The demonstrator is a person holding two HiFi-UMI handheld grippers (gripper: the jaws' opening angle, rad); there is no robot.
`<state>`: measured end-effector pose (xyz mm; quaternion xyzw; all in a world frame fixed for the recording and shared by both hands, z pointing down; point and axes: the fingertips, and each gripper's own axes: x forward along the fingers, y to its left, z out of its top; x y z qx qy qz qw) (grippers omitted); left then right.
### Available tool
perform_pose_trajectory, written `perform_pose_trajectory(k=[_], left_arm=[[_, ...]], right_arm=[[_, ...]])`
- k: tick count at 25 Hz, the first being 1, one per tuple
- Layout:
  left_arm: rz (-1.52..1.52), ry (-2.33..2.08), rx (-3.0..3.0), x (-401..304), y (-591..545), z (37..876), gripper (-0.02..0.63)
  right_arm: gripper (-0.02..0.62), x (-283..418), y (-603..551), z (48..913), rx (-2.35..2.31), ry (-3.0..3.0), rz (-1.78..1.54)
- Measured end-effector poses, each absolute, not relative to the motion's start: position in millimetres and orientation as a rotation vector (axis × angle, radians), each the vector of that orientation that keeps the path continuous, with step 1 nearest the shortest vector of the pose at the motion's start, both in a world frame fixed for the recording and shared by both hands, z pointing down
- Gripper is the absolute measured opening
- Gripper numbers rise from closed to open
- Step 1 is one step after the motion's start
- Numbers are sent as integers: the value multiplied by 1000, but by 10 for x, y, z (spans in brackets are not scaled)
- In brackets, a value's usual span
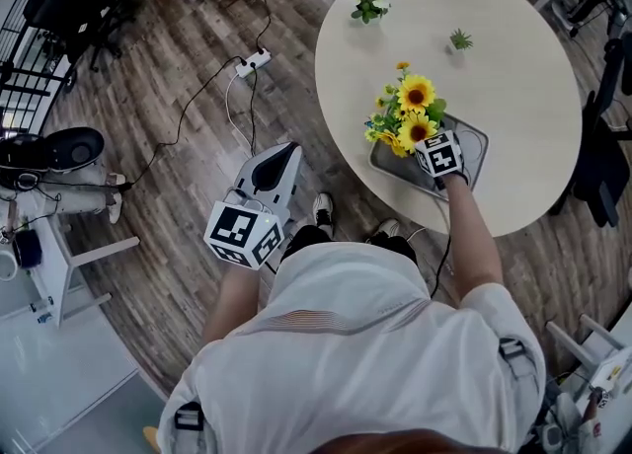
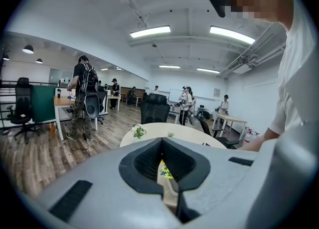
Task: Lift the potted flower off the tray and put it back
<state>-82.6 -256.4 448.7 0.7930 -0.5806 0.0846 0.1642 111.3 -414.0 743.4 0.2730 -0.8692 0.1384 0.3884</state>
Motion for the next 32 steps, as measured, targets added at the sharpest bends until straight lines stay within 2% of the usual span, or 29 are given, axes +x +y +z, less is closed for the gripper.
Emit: perform_pose_trajectory(k=[9,18,32], left_arm=[[219,-1613,2304,-732,-2653,4442,5],[148,-1532,2424,-519,-2864,4253,5],[32,-1163,2777,586,-3207,3721,5]], right_arm=[[479,1168,-4207,6846,841,-2303,277],[479,1317,-4065,5524,1010,-2440,306],[479,2522,-3326,4024,1355,-2367,319]])
